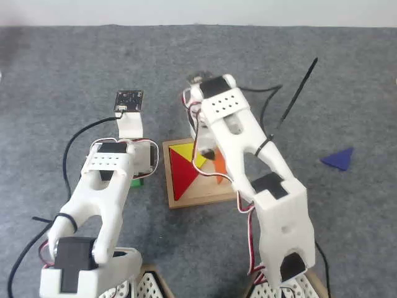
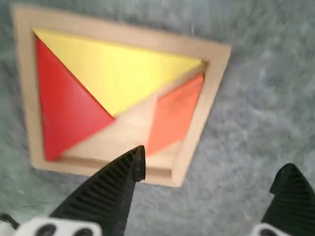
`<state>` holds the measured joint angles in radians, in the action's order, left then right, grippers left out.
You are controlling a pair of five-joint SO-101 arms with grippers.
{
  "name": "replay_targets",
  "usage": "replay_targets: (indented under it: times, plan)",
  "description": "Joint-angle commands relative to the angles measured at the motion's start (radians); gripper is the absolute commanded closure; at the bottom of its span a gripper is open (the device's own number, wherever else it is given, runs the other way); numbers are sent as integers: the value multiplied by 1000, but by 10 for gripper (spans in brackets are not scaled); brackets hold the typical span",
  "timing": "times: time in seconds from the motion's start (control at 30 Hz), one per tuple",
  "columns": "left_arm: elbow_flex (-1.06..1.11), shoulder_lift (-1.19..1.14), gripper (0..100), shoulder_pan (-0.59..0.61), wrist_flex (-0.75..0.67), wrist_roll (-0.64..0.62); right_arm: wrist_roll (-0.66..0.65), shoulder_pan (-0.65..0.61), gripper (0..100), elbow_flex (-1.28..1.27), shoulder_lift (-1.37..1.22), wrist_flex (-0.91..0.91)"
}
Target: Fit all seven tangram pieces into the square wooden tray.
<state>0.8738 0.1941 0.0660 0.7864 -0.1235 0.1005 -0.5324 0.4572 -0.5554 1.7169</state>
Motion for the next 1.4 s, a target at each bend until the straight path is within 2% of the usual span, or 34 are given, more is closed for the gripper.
replay_targets:
  times: [0.0,0.2,0.33,0.57,0.77,1.07,1.23,1.37]
  plan:
    - [-4,5,977,0,-11,14,-69,13,604,-216,159,-174]
    - [-2,3,977,0,-12,14,-141,21,604,-660,421,-591]
    - [-2,3,977,-2,-12,14,-143,77,604,-747,414,-725]
    - [-2,3,977,0,-12,14,-146,130,604,-758,377,-711]
    - [-2,3,977,0,-12,14,-146,113,604,-764,349,-751]
    - [-2,3,977,0,-12,14,-138,157,604,-577,183,-748]
    - [-2,3,977,0,-12,14,-124,188,604,-539,217,-731]
    - [-2,3,977,0,-12,14,-121,225,604,-543,367,-687]
